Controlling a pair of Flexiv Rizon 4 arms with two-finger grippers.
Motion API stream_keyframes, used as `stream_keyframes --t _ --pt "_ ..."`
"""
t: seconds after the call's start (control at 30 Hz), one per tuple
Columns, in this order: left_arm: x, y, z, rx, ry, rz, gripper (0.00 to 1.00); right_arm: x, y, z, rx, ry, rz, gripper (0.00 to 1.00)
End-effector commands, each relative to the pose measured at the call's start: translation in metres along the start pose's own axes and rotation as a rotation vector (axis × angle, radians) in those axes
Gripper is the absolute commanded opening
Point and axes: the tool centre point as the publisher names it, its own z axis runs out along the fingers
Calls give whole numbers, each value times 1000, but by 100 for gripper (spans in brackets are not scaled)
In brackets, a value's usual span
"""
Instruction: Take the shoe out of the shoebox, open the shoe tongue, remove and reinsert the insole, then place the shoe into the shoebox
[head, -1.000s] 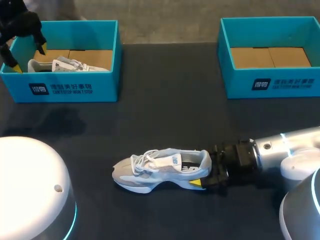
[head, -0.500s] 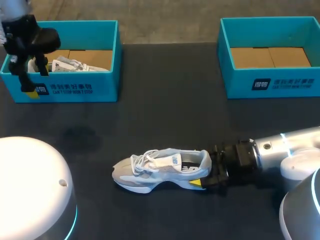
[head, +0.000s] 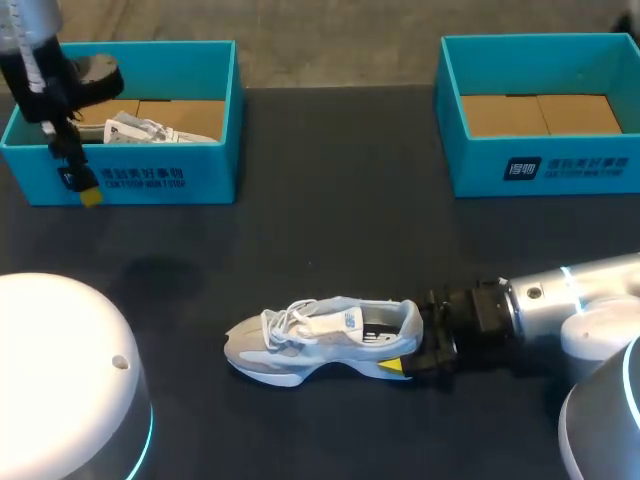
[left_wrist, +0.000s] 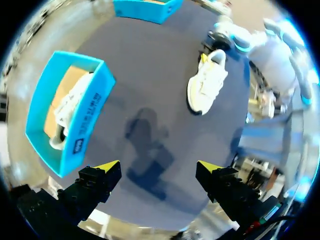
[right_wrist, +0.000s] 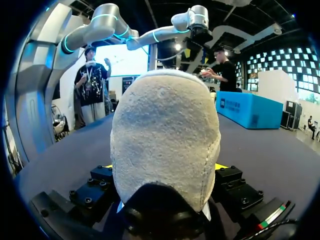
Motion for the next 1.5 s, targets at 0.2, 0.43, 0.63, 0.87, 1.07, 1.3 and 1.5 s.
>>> stream_keyframes --t 0.2,0.43,0.63,0.87,1.07,1.3,1.5 --pt "36 -5 14 46 90 -580 100 1 0 2 2 -2 0 0" --pt "62 -16 26 21 96 -692 100 1 0 2 2 -2 0 0" --pt "70 -22 38 -5 21 -720 100 1 0 2 2 -2 0 0" --pt "70 -22 38 -5 21 -720 100 1 0 2 2 -2 0 0" --pt "82 -39 49 -8 44 -834 100 1 0 2 2 -2 0 0" --pt "118 -64 56 -69 68 -828 100 1 0 2 2 -2 0 0" --pt "149 -78 64 -68 68 -829 100 1 0 2 2 -2 0 0"
